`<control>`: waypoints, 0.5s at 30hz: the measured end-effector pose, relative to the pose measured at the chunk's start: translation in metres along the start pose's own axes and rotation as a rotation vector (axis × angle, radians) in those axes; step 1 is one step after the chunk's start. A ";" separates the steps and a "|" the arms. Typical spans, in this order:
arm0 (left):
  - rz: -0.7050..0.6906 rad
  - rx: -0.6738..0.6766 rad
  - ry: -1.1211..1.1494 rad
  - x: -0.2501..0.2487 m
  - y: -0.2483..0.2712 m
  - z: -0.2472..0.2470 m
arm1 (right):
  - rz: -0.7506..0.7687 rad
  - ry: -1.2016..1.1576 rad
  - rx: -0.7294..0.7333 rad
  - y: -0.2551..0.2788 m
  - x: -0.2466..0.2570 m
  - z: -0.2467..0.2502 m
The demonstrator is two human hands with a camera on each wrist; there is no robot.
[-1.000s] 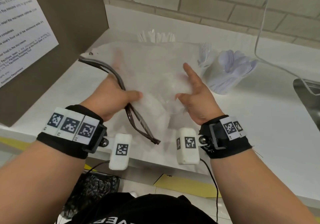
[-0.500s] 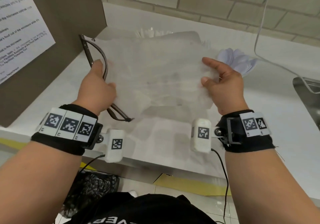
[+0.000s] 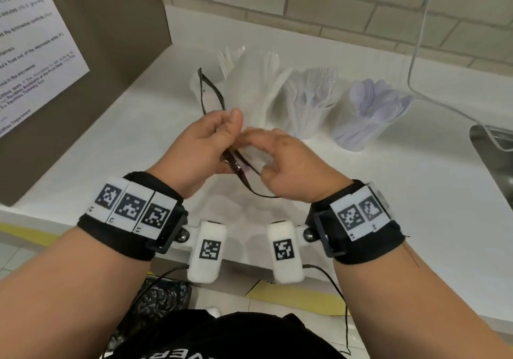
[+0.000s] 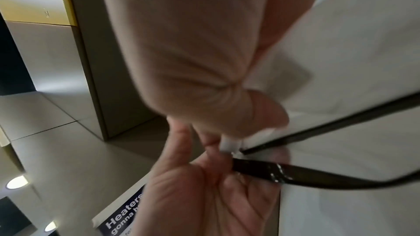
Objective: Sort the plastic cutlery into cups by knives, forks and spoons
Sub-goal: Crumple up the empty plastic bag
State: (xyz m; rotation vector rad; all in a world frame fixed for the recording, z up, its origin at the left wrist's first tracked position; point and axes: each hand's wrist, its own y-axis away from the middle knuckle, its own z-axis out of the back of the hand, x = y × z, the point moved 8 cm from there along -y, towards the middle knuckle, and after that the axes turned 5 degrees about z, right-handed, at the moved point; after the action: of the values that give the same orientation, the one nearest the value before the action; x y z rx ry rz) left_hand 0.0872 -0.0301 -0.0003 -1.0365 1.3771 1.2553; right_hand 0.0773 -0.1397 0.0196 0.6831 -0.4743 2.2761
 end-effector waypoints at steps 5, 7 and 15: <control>-0.049 -0.302 -0.008 0.007 -0.008 0.036 | -0.016 -0.453 -0.148 0.004 0.002 0.009; -0.052 -0.276 0.046 0.009 -0.011 0.040 | -0.191 -0.398 -0.456 0.010 -0.026 0.036; -0.052 -0.076 0.064 0.005 -0.008 0.029 | -0.515 -0.697 -0.460 0.016 -0.071 0.006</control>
State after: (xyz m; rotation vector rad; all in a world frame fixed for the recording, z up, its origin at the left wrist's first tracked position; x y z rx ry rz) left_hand 0.0968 -0.0023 -0.0065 -1.1663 1.3508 1.2543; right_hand 0.1113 -0.1909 -0.0204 1.1841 -0.9767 1.3404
